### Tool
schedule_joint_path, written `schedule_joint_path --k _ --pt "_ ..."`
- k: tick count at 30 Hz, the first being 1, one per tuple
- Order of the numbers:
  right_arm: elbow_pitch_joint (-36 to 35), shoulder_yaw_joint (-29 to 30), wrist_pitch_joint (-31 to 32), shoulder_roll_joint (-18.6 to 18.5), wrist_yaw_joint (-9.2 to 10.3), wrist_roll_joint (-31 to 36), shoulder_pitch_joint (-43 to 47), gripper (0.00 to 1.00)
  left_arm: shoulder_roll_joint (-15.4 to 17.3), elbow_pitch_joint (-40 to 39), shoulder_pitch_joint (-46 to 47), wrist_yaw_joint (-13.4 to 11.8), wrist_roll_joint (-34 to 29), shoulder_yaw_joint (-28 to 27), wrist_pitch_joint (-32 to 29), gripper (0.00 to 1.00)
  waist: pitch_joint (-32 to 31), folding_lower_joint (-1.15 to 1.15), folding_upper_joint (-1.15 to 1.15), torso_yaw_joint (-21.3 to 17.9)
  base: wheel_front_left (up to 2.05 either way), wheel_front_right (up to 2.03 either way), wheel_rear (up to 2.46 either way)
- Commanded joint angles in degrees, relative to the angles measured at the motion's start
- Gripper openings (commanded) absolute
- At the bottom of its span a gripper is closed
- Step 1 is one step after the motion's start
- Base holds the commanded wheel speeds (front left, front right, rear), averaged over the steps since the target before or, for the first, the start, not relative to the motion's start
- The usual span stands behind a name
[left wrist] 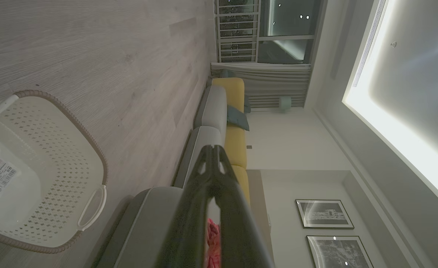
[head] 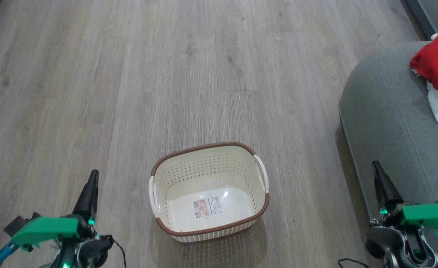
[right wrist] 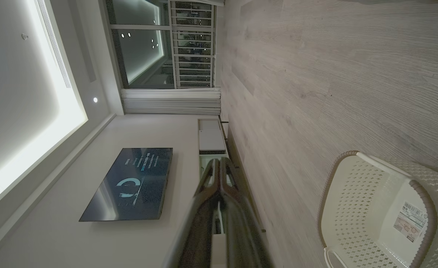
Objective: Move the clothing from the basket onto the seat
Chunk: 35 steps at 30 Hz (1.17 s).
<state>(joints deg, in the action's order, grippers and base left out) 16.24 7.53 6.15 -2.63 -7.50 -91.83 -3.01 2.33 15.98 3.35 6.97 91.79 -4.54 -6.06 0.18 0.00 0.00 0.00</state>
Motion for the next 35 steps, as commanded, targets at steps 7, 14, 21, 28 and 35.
schedule_joint_path --k 7,14,21,28,35 --pt "-2.22 -1.01 0.34 -0.25 0.01 -0.34 -3.17 0.0 0.54 -1.92 2.85 0.52 0.38 -1.98 -0.43 0.0 0.0 0.0 0.0 0.0 0.0 0.0 0.0" --pt "-2.22 -1.01 0.34 -0.25 0.01 -0.34 -3.17 0.0 0.54 -1.92 2.85 0.52 0.38 -1.98 -0.43 0.0 0.0 0.0 0.0 0.0 0.0 0.0 0.0" --pt "-2.22 -1.01 0.34 -0.25 0.01 -0.34 -3.17 0.0 0.54 -1.93 2.84 0.52 0.38 -1.98 -0.43 0.0 0.0 0.0 0.0 0.0 0.0 0.0 0.0" --pt "-2.22 -1.01 0.34 -0.25 0.01 -0.34 -3.17 0.0 0.54 -1.93 2.84 0.52 0.38 -1.98 -0.43 0.0 0.0 0.0 0.0 0.0 0.0 0.0 0.0" --pt "-2.22 -1.02 0.34 -0.25 0.01 -0.34 -3.17 0.0 0.54 -1.93 2.84 0.52 0.38 -1.98 -0.43 0.0 0.0 0.0 0.0 0.0 0.0 0.0 0.0"
